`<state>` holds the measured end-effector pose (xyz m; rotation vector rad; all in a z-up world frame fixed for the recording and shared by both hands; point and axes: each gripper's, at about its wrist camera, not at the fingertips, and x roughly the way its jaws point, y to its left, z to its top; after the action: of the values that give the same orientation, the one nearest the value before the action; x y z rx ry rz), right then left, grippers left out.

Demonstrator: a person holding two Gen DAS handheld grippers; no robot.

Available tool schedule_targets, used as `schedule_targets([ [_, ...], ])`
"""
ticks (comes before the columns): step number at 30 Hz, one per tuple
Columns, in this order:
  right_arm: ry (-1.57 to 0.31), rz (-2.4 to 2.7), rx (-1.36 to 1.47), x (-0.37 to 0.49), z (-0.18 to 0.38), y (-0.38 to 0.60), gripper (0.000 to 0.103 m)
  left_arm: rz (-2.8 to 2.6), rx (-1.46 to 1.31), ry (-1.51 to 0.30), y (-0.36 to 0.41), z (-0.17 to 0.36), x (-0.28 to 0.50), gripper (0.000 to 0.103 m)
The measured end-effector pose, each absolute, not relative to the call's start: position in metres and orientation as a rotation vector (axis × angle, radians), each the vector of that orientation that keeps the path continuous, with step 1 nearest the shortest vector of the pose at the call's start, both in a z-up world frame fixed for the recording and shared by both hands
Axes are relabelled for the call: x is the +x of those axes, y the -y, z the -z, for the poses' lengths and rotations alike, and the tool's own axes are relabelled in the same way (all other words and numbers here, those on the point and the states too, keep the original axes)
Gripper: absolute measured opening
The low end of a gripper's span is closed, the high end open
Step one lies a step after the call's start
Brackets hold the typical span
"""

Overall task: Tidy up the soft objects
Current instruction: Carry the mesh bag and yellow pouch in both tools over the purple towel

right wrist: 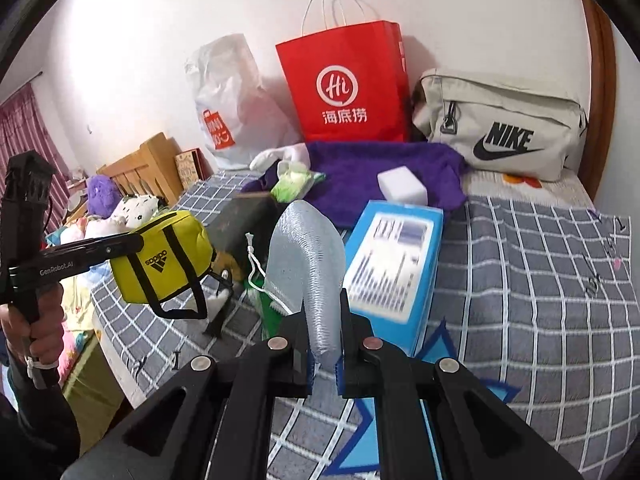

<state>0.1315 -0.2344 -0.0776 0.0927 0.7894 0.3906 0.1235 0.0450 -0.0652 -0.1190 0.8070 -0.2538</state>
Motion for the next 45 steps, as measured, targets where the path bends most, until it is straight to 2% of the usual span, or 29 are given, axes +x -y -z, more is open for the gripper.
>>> schedule_targets([
  [22, -0.769, -0.404, 0.080, 0.200, 0.053, 0.227, 0.008, 0.307, -0.186, -0.761, -0.047, 0.026, 0.177, 0.015],
  [31, -0.821, -0.438, 0.057, 0.201, 0.073, 0.213, 0.008, 0.118, -0.082, -0.890, -0.048, 0.082, 0.189, 0.015],
  [37, -0.859, -0.498, 0.034, 0.196, 0.085, 0.192, 0.008, 0.073, -0.072, -0.869, -0.056, 0.078, 0.189, 0.015],
  [45, -0.982, -0.523, -0.133, 0.187, 0.124, 0.134, 0.007, 0.096, -0.096, -0.858, -0.062, 0.075, 0.193, 0.015],
])
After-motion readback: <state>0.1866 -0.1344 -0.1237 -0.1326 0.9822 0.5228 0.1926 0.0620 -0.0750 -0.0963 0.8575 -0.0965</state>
